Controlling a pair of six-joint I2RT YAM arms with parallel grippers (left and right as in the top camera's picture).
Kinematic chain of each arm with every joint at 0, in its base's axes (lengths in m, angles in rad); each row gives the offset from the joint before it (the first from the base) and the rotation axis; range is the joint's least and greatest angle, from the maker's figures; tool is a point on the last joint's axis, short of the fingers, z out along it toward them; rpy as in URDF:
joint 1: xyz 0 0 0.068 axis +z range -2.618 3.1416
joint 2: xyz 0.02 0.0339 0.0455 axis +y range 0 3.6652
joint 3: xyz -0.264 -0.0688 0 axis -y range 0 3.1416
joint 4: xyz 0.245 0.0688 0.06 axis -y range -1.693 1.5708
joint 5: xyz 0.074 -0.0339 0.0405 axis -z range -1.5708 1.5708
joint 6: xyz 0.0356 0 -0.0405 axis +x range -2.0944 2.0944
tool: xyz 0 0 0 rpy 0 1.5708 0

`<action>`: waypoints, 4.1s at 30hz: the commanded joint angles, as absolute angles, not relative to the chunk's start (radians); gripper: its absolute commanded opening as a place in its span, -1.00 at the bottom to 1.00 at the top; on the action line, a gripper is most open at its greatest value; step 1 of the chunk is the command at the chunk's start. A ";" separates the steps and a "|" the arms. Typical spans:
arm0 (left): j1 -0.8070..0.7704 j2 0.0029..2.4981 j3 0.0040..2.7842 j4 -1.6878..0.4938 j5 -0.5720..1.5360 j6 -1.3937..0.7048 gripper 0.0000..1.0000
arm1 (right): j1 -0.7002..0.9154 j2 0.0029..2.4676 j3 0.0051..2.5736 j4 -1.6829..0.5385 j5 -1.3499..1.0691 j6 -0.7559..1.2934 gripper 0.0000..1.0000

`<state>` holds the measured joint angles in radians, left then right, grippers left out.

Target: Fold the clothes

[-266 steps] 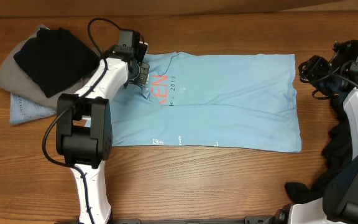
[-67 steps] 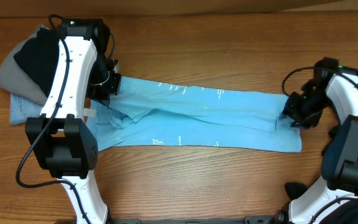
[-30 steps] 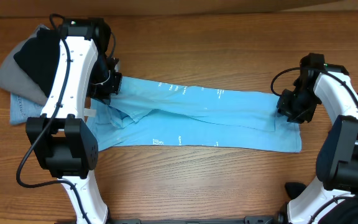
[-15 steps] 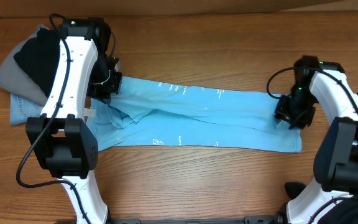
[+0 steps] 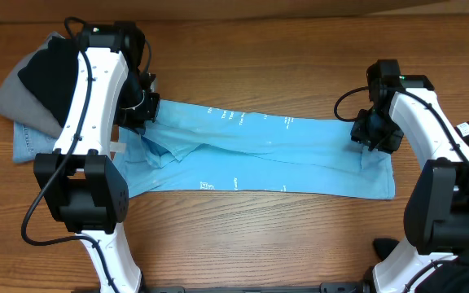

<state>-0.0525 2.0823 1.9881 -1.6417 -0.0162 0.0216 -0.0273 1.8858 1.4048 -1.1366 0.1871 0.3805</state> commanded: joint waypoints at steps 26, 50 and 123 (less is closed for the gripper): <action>-0.054 2.053 1.982 -1.624 -0.025 0.022 -0.83 | -0.046 1.966 1.406 -1.189 0.233 0.398 -0.69; -0.054 2.053 1.982 -1.611 -0.025 0.022 -0.78 | -0.022 1.858 1.404 -1.175 0.187 0.368 0.29; -0.236 2.053 1.385 -1.100 0.147 0.195 -0.59 | -0.096 1.736 1.260 -1.131 0.253 0.480 -0.92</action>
<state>-0.2352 2.0701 1.4036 -1.1133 0.1436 0.1917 -0.0929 1.7630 1.2324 -1.1366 0.2401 0.4709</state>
